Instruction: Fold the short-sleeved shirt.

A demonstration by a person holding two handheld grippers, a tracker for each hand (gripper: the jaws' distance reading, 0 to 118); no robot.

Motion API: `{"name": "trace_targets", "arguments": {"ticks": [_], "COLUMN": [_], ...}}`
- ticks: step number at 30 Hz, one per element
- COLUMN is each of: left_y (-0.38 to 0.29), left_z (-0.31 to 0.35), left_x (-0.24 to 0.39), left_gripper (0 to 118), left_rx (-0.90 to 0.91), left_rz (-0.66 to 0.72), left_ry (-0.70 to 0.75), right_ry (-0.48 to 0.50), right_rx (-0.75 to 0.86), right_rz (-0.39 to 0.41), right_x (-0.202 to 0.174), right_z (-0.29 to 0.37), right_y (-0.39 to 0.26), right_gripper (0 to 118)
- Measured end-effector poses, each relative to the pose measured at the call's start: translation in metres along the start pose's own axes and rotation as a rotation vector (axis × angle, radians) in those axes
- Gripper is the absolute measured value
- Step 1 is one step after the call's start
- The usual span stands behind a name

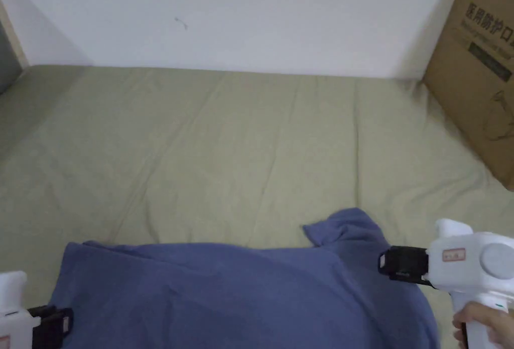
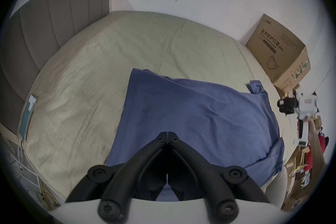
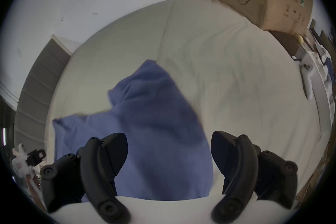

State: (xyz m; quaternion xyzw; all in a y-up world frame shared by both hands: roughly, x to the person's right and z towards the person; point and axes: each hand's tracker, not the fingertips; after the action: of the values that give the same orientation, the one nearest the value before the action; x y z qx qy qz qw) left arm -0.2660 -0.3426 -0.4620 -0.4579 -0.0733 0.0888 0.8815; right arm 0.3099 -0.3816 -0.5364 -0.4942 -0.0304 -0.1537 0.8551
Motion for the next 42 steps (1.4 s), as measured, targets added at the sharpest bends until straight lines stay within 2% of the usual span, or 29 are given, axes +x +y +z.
{"name": "trace_targets", "arguments": {"ticks": [2,4,5,6,7,9,10,11,14,16,18,21,24,26,29,31,33,35,39,42], "left_y": [0.003,0.006,0.007,0.007,0.007,0.009,0.012,0.014,0.029,0.046,0.068,0.106,0.133,0.143,0.145,0.142,0.146,0.143,0.144,0.155], "left_z": [-0.007,-0.015,-0.018,-0.021,-0.024,-0.028,-0.030,-0.032,-0.037,-0.043,-0.055,-0.087,-0.128,-0.151,-0.178,-0.181,-0.176,-0.175,-0.167,-0.136], "left_x": [0.000,0.000,-0.001,-0.004,-0.005,-0.007,-0.011,-0.014,-0.029,-0.034,-0.042,-0.051,-0.051,-0.042,-0.028,-0.016,-0.009,-0.013,-0.015,-0.015], "left_gripper": [0,0,0,0,0,0,10,26,45,73,78,80,78,69,42,30,0,0,0,0], "left_rx": [-0.008,-0.026,-0.035,-0.042,-0.048,-0.056,-0.059,-0.055,-0.008,0.023,0.033,-0.021,-0.137,-0.208,-0.333,-0.346,-0.341,-0.329,-0.326,-0.248], "left_rz": [-0.011,-0.014,-0.014,-0.013,-0.013,-0.009,0.003,0.031,0.131,0.147,0.168,0.182,0.151,0.088,0.023,-0.103,-0.075,-0.030,-0.078,-0.103], "left_ry": [0.013,0.030,0.036,0.043,0.048,0.055,0.061,0.069,0.048,0.079,0.117,0.120,0.132,0.121,0.083,0.181,0.160,0.144,0.150,0.117], "right_ry": [-0.057,-0.091,-0.130,-0.225,-0.191,-0.199,-0.196,-0.193,-0.169,-0.194,-0.196,-0.173,-0.159,-0.159,-0.172,-0.179,-0.182,-0.182,-0.167,-0.107], "right_rx": [-0.031,-0.097,-0.165,-0.219,-0.177,-0.200,-0.180,-0.173,-0.164,-0.167,-0.173,-0.171,-0.169,-0.175,-0.178,-0.180,-0.180,-0.181,-0.135,-0.082], "right_rz": [0.022,0.050,0.037,0.057,0.078,0.132,0.154,0.148,0.108,0.145,0.151,0.154,0.151,0.157,0.194,0.203,0.204,0.198,0.177,0.137], "right_x": [-0.001,-0.001,-0.004,-0.008,-0.015,-0.024,-0.024,-0.023,-0.023,-0.029,-0.032,-0.035,-0.034,-0.037,-0.042,-0.044,-0.044,-0.045,-0.045,-0.041], "right_z": [-0.033,-0.070,-0.085,-0.097,-0.093,-0.083,-0.078,-0.075,-0.073,-0.074,-0.069,-0.057,-0.056,-0.056,-0.061,-0.063,-0.063,-0.063,-0.044,-0.014], "right_y": [0.018,0.028,0.029,0.030,0.034,0.038,0.036,0.034,0.029,0.030,0.034,0.036,0.034,0.031,0.027,0.027,0.028,0.029,0.037,0.048], "right_gripper": [97,76,78,77,69,45,21,1,1,1,1,1,1,1,1,1,1,1,1,1]}}
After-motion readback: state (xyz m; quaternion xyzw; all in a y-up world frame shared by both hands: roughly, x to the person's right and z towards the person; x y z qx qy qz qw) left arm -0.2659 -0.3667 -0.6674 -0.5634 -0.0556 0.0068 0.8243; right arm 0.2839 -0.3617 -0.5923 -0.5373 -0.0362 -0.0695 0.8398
